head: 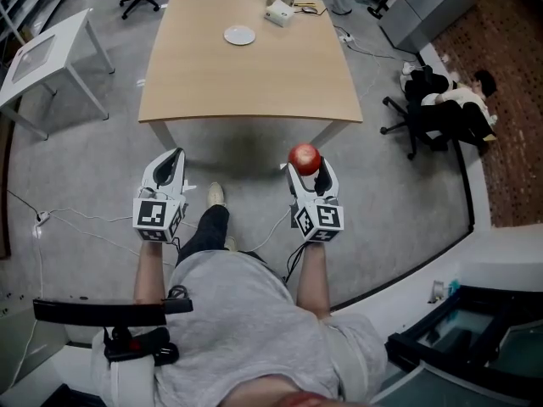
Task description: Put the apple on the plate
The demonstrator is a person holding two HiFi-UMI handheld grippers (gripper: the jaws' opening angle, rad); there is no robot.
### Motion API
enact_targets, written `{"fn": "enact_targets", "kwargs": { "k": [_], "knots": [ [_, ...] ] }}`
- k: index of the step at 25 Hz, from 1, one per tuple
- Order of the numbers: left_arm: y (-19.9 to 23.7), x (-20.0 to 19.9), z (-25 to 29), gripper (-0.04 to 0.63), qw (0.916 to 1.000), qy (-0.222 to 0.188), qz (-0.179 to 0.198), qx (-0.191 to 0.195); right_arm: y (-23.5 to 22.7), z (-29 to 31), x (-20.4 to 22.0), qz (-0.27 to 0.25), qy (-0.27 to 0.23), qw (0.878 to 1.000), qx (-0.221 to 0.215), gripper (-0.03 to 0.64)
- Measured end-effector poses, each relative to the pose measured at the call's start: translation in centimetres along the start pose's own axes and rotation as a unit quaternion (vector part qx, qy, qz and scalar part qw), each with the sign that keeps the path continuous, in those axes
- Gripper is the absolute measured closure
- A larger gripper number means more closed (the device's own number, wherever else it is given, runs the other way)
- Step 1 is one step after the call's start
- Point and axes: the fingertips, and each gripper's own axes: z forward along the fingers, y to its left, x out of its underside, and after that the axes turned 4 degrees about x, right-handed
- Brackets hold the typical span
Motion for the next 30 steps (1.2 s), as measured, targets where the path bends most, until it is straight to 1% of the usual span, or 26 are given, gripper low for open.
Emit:
{"fn": "enact_targets", "kwargs": {
  "k": [8,15,20,24,30],
  "knots": [
    [3.1,-0.7,6.3,0.577,1.0000,0.000,-0.007,-0.002,-1.3,6.4,-0.7,-0.011,0.004,1.000,-0.009,0.250],
    [5.6,-1.8,12.1,0.577,1.0000,0.002,-0.005,0.007,-2.6,12.5,-1.8,-0.010,0.012,1.000,-0.009,0.250],
    [8.5,-2.2,15.9,0.577,0.9999,0.008,-0.009,0.007,-2.9,17.2,-2.1,0.001,0.013,1.000,-0.011,0.250],
    [9.6,-2.3,17.7,0.577,0.9998,0.013,-0.010,0.012,-2.9,19.2,-2.5,0.001,0.015,1.000,-0.012,0.250],
    [9.8,-2.8,19.3,0.577,0.9997,0.014,-0.009,0.017,-3.8,20.0,-3.3,0.000,0.015,1.000,-0.006,0.250]
  ]
}}
